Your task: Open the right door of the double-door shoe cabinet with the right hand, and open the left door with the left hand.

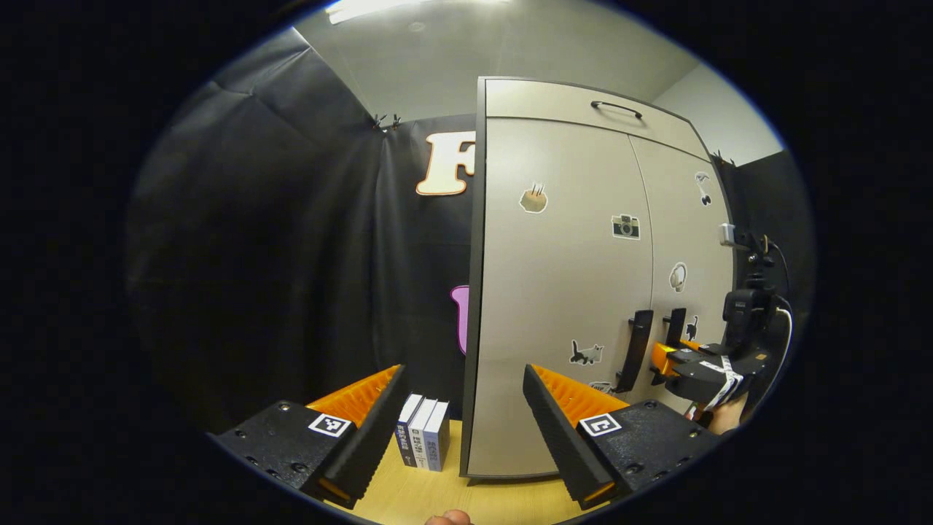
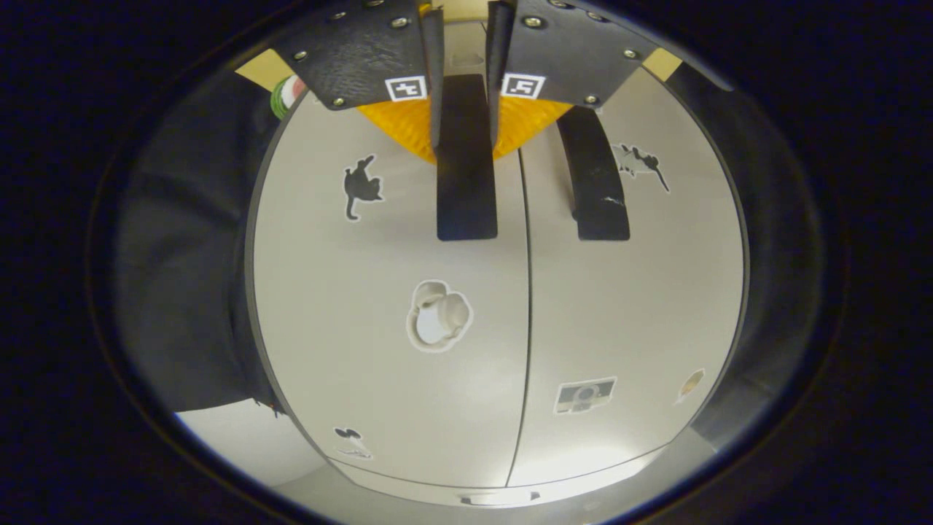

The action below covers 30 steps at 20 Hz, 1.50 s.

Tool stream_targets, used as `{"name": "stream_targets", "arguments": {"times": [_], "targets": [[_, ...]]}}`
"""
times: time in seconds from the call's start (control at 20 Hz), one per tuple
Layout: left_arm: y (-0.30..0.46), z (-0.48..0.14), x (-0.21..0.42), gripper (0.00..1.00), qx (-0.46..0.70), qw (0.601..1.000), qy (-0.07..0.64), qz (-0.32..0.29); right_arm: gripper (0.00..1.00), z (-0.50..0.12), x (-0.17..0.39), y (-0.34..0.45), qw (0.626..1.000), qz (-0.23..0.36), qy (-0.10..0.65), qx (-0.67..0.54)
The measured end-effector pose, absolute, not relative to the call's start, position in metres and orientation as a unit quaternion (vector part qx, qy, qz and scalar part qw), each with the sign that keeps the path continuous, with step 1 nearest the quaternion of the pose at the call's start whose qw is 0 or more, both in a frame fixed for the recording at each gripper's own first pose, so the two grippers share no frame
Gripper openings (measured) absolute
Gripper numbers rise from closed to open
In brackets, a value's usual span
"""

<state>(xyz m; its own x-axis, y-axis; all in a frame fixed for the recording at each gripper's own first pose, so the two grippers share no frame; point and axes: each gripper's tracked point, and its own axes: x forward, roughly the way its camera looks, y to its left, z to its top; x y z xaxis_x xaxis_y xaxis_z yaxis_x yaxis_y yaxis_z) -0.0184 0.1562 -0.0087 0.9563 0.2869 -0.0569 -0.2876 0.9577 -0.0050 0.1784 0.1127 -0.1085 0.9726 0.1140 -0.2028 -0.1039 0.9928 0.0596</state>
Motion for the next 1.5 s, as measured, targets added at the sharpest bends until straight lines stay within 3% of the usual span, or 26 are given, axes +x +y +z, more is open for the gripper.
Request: {"name": "stream_targets", "arguments": {"times": [0.9, 1.5], "targets": [[0.145, -0.011, -0.049, 0.98, -0.012, 0.99, 0.031, 0.137, 0.23, -0.098, 0.124, 0.076, 0.993, 0.047, 0.101, 0.043], [0.127, -0.03, -0.032, 0.98, -0.032, 0.991, 0.049, 0.117, 0.22, -0.092, 0.091, 0.039, 0.994, 0.042, 0.1, 0.025]]}}
